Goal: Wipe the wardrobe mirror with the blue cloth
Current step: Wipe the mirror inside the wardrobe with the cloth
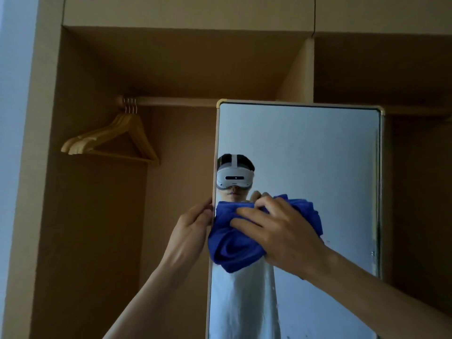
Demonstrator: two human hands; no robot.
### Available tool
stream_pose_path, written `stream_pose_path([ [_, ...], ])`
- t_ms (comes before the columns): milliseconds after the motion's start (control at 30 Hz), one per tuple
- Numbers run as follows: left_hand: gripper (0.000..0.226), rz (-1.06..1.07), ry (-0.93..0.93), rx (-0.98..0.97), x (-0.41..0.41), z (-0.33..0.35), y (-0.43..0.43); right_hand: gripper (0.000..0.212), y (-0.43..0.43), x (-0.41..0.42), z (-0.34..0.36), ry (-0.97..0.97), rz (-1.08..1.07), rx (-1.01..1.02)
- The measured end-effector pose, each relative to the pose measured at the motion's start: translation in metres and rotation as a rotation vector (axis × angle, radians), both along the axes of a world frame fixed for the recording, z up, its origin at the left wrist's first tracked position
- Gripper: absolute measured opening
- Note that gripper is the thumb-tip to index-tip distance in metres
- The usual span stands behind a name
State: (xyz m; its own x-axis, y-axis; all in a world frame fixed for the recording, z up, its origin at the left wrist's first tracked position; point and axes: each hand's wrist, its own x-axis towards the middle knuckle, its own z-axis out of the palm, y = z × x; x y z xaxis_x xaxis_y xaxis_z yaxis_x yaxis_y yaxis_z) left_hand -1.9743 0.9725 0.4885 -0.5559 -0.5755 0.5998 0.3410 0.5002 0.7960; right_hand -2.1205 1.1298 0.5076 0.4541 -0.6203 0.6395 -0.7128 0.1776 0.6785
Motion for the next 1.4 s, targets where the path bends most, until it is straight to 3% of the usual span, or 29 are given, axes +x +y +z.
stream_pose_path([
  [300,0.031,0.014,-0.035,0.01,0.003,-0.014,-0.001,0.045,0.004,0.009,0.096,-0.278,-0.064,-0.33],
  [433,0.045,0.034,-0.026,0.058,-0.003,-0.02,-0.011,0.053,-0.008,0.015,0.05,-0.165,-0.052,-0.226],
  [500,0.056,0.034,-0.019,0.072,-0.006,-0.022,-0.014,0.045,-0.013,0.015,0.012,-0.088,-0.048,-0.158],
  [600,0.044,-0.039,-0.001,0.153,-0.009,-0.03,-0.013,0.034,-0.017,0.015,-0.051,-0.065,-0.044,-0.025],
  [733,0.034,-0.027,-0.056,0.09,-0.005,-0.035,-0.004,0.034,-0.013,0.015,-0.104,-0.02,-0.077,0.099],
  [867,0.037,-0.025,-0.078,0.065,0.001,-0.036,0.0,0.034,-0.009,0.017,-0.08,-0.049,-0.046,0.006],
  [1000,0.05,0.013,-0.122,0.043,0.004,-0.039,0.0,0.047,-0.003,0.01,-0.01,-0.086,-0.042,-0.195],
  [1133,0.048,0.023,-0.155,0.088,0.004,-0.044,-0.002,0.055,-0.004,0.007,0.028,-0.136,-0.06,-0.252],
  [1233,0.039,0.021,-0.177,0.09,0.003,-0.054,0.001,0.048,-0.006,0.008,0.004,-0.103,-0.057,-0.24],
  [1400,0.047,-0.008,-0.141,0.102,0.004,-0.063,0.007,0.038,-0.007,0.009,-0.083,-0.113,-0.056,-0.112],
])
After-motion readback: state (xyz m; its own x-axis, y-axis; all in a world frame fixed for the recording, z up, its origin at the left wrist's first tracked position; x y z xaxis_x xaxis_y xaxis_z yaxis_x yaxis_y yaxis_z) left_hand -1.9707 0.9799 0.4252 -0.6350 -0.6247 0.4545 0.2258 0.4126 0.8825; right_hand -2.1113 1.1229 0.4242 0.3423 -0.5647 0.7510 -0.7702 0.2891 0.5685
